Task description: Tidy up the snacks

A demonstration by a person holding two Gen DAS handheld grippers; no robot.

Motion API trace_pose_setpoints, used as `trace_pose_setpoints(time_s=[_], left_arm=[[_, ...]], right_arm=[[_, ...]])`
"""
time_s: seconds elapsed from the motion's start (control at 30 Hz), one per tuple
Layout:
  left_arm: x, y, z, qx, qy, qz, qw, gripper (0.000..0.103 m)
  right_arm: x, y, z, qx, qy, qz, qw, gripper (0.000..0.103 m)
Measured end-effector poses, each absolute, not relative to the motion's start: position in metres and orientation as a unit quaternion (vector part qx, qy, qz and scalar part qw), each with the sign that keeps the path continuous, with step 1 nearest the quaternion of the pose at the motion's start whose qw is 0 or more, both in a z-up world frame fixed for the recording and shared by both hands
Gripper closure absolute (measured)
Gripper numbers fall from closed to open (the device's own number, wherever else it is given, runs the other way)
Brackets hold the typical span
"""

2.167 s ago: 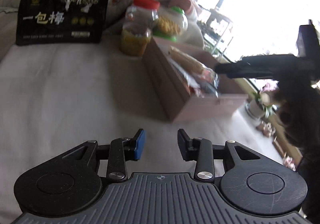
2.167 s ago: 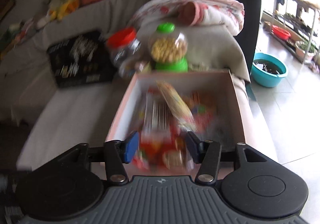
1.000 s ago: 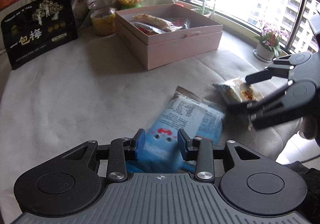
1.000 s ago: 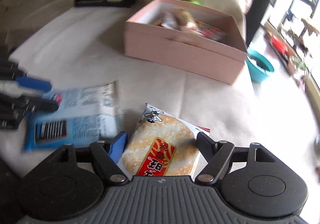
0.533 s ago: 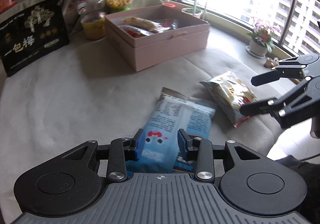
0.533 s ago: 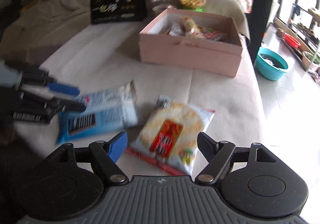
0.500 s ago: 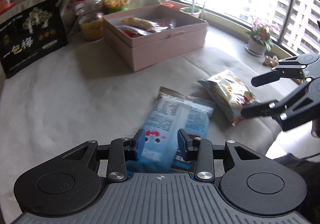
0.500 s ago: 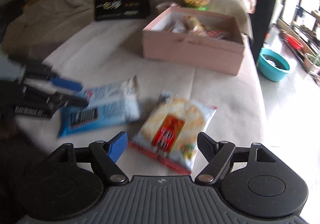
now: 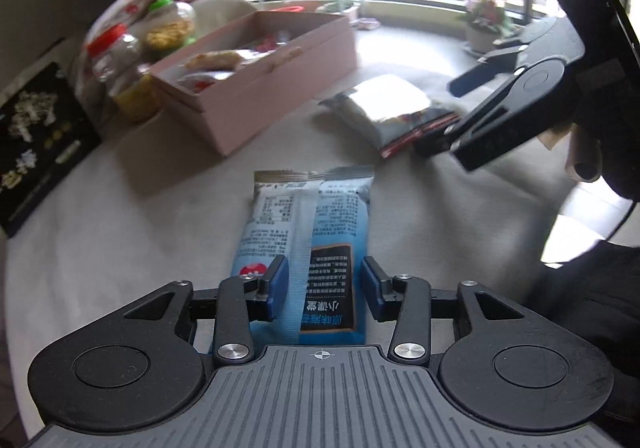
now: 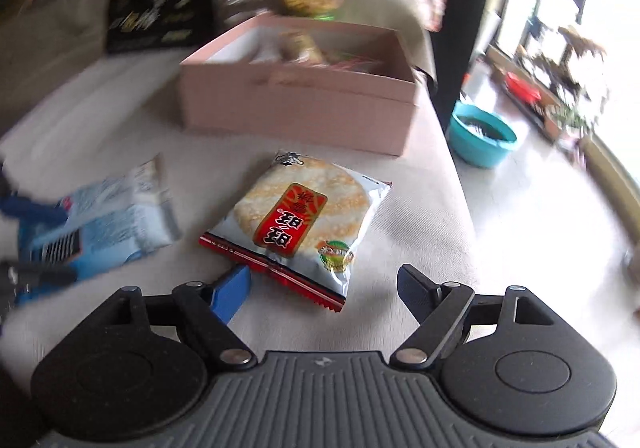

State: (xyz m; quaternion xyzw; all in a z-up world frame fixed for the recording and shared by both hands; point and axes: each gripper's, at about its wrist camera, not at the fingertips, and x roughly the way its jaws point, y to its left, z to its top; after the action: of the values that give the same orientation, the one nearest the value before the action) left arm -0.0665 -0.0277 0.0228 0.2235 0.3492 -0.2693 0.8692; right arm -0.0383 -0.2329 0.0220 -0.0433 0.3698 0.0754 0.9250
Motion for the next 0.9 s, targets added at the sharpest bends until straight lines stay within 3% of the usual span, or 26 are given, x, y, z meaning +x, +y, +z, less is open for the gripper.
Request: trace_pose_setpoints(time_s=[0.1, 0.27, 0.33, 0.47, 0.53, 0.67, 0.73, 0.8, 0.9], left_arm=[[-0.047, -0.02, 0.022, 0.202, 0.349, -0.228, 0.886, 0.056], [-0.02, -0.009, 0.026, 0.142, 0.362, -0.203, 0.898, 0.054], [-0.017, -0.012, 0.027, 0.139, 0.368, -0.213, 0.894, 0.046], [-0.012, -0.017, 0.028, 0.125, 0.383, -0.235, 0.884, 0.021], [-0.009, -0.018, 0.027, 0.114, 0.39, -0.242, 0.881, 0.016], [-0.005, -0.018, 0.027, 0.107, 0.388, -0.242, 0.883, 0.016], [-0.004, -0.016, 0.028, 0.106, 0.383, -0.234, 0.887, 0.02], [0.0, -0.008, 0.029, 0.101, 0.375, -0.218, 0.895, 0.03], [0.008, 0.008, 0.029, 0.082, 0.374, -0.189, 0.904, 0.031]], right_arm=[[-0.031, -0.244, 0.016, 0.019, 0.357, 0.069, 0.931, 0.019], [-0.034, -0.238, 0.005, 0.017, 0.325, 0.065, 0.943, 0.011], [-0.04, -0.233, 0.003, -0.001, 0.316, 0.061, 0.947, 0.01], [-0.04, -0.239, 0.003, 0.016, 0.314, 0.068, 0.947, 0.01], [-0.038, -0.239, 0.003, 0.016, 0.312, 0.068, 0.947, 0.01], [-0.038, -0.238, 0.003, 0.014, 0.312, 0.067, 0.948, 0.01], [-0.038, -0.238, 0.003, 0.014, 0.312, 0.067, 0.948, 0.01], [-0.038, -0.237, 0.003, 0.013, 0.312, 0.065, 0.948, 0.01], [-0.039, -0.236, 0.003, 0.011, 0.311, 0.063, 0.948, 0.01]])
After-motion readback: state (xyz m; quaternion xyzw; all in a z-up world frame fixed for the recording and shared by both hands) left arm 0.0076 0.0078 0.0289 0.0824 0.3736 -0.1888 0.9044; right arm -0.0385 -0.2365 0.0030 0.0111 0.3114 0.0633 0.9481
